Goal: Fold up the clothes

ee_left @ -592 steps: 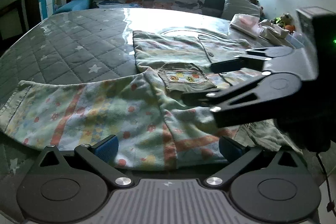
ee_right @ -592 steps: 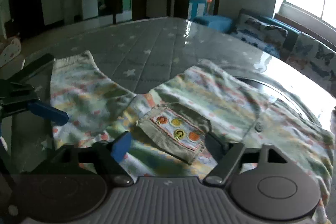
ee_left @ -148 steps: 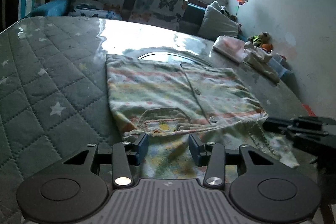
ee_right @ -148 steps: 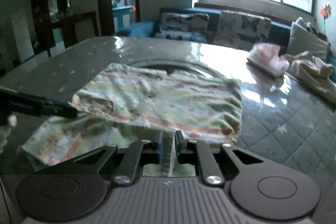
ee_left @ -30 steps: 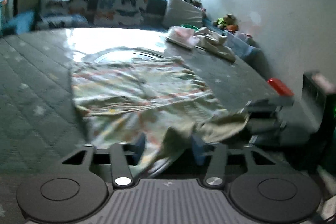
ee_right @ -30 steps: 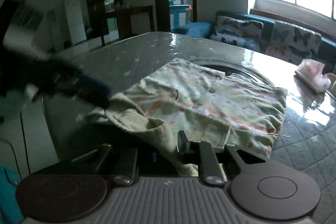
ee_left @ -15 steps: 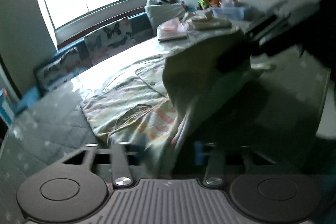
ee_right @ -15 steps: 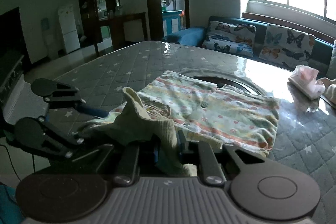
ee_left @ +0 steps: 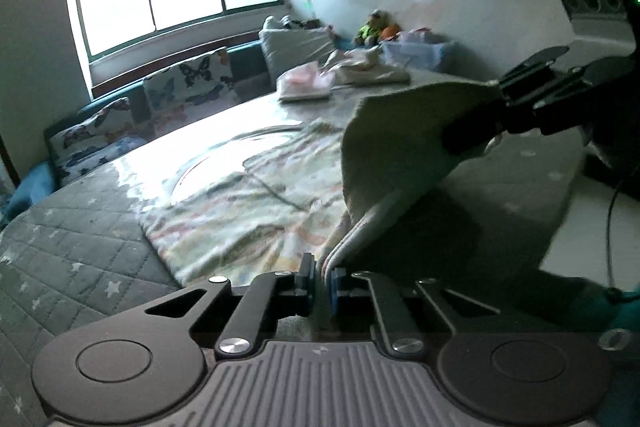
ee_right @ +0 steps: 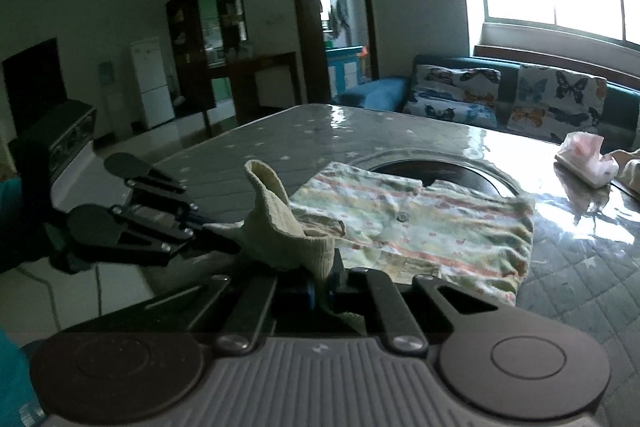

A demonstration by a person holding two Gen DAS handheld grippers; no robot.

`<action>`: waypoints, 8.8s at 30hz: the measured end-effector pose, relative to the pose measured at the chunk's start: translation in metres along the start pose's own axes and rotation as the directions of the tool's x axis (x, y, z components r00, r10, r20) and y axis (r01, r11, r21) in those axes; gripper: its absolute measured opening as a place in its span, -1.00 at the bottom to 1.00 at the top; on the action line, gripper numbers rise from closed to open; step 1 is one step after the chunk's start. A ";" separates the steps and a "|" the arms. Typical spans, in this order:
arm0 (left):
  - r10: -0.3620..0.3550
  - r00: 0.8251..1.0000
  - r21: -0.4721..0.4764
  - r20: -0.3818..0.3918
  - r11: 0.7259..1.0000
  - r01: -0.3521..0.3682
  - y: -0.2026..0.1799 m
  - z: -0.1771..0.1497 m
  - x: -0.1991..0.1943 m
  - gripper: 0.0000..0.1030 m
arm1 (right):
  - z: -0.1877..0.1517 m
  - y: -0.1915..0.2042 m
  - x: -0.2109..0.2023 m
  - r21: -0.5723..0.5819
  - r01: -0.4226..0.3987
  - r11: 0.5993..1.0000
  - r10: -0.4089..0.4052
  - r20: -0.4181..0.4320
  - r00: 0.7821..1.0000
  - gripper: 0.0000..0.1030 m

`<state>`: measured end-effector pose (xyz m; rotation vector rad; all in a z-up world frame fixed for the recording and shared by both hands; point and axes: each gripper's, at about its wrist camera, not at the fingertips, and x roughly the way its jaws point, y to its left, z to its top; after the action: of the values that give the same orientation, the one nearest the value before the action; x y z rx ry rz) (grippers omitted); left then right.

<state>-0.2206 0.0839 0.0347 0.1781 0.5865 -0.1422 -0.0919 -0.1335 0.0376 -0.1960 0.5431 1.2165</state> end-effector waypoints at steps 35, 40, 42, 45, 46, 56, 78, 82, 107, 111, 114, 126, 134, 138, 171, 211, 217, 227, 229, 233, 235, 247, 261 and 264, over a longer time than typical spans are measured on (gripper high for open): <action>-0.151 0.979 -0.361 -0.140 0.928 0.091 0.139 0.034 0.115 -0.83 | 0.089 -0.094 0.144 -0.066 0.080 0.995 -0.091 -0.189 0.978 -0.85; -0.149 0.972 -0.398 -0.182 0.915 0.066 0.146 0.021 0.130 -0.59 | 0.072 -0.117 0.167 0.014 0.149 0.989 -0.143 -0.196 0.970 -0.66; -0.138 0.973 -0.405 -0.183 0.913 0.053 0.148 0.019 0.129 -0.46 | 0.070 -0.122 0.160 0.033 0.174 0.984 -0.166 -0.176 0.970 -0.65; -0.135 0.975 -0.413 -0.175 0.909 0.052 0.152 0.019 0.125 -0.42 | 0.067 -0.123 0.142 0.046 0.190 0.981 -0.180 -0.157 0.971 -0.62; -0.131 0.976 -0.415 -0.174 0.909 0.048 0.152 0.019 0.125 -0.37 | 0.064 -0.121 0.136 0.046 0.188 0.981 -0.179 -0.156 0.971 -0.62; -0.110 0.975 -0.462 -0.193 0.887 0.009 0.164 0.019 0.130 -0.13 | 0.008 -0.117 0.122 0.098 0.229 0.968 -0.204 -0.217 0.955 -0.63; 0.029 0.988 -0.505 -0.155 0.857 -0.104 0.187 0.026 0.087 0.05 | 0.022 -0.114 0.112 0.104 0.269 0.958 -0.249 -0.169 0.953 -0.71; -0.073 0.991 -0.469 -0.115 0.883 0.010 0.153 0.036 0.097 -0.12 | 0.036 -0.099 0.132 0.084 0.204 0.975 -0.189 -0.157 0.969 -0.70; -0.092 0.984 -0.450 -0.154 0.893 0.013 0.121 0.036 0.157 -0.27 | 0.020 -0.050 0.161 -0.061 0.116 0.991 -0.125 -0.188 0.974 -0.68; -0.080 0.989 -0.468 -0.121 0.884 0.015 0.119 0.040 0.143 -0.26 | 0.023 -0.036 0.145 -0.074 0.094 0.993 -0.105 -0.168 0.980 -0.68; -0.106 0.992 -0.476 -0.067 0.877 0.062 0.108 0.044 0.125 -0.26 | 0.018 -0.029 0.142 -0.081 0.077 0.994 -0.091 -0.178 0.980 -0.68; -0.135 0.991 -0.466 -0.024 0.878 0.108 0.052 0.018 0.079 -0.26 | -0.011 0.004 0.111 -0.088 0.060 0.994 -0.075 -0.170 0.983 -0.67; -0.109 0.993 -0.489 -0.045 0.869 0.073 0.043 -0.008 0.070 -0.26 | -0.028 0.015 0.087 -0.083 0.127 0.988 -0.138 -0.142 0.980 -0.66; -0.100 0.994 -0.486 -0.037 0.871 0.069 0.043 -0.011 0.067 -0.26 | -0.038 0.006 0.077 -0.045 0.165 0.985 -0.170 -0.144 0.975 -0.67; 0.054 0.991 -0.553 -0.125 0.826 -0.114 0.133 -0.009 0.085 -0.21 | -0.039 -0.073 0.061 0.143 0.301 0.943 -0.274 -0.184 0.944 -0.39; 0.084 0.988 -0.488 -0.126 0.862 -0.136 0.104 0.021 0.102 0.34 | -0.008 -0.060 0.094 0.099 0.282 0.954 -0.272 -0.102 0.957 0.78; 0.117 0.984 -0.508 -0.134 0.844 -0.169 0.095 0.009 0.085 0.49 | -0.023 -0.039 0.090 0.053 0.247 0.968 -0.242 -0.087 0.966 0.96; 0.164 0.974 -0.496 -0.156 0.840 -0.221 0.081 -0.011 0.066 0.56 | -0.046 -0.041 0.100 0.044 0.250 0.967 -0.243 -0.116 0.963 1.00; 0.167 0.975 -0.496 -0.147 0.840 -0.219 0.077 -0.010 0.061 0.56 | -0.048 -0.041 0.099 0.047 0.247 0.968 -0.241 -0.105 0.965 1.00; 0.175 0.978 -0.473 -0.115 0.856 -0.208 0.065 -0.004 0.053 0.59 | -0.050 -0.043 0.097 0.055 0.239 0.969 -0.233 -0.093 0.968 1.00; 0.164 0.980 -0.453 -0.108 0.870 -0.196 0.057 -0.002 0.054 0.60 | -0.050 -0.043 0.097 0.055 0.239 0.970 -0.233 -0.090 0.968 1.00; 0.149 0.977 -0.374 -0.154 0.906 -0.197 0.032 -0.009 0.071 0.61 | -0.039 -0.040 0.098 0.035 0.243 0.969 -0.236 -0.144 0.961 1.00; 0.150 0.976 -0.379 -0.158 0.903 -0.201 0.036 -0.009 0.062 0.63 | -0.030 -0.026 0.114 0.008 0.205 0.979 -0.201 -0.162 0.966 1.00; 0.168 0.975 -0.402 -0.143 0.891 -0.213 0.043 -0.007 0.054 0.63 | -0.028 -0.023 0.107 -0.006 0.209 0.978 -0.208 -0.122 0.971 1.00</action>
<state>-0.1717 0.1226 0.0038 -0.1736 0.6869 0.1866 -0.0535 -0.0640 -0.0426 -0.3153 0.6169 1.0022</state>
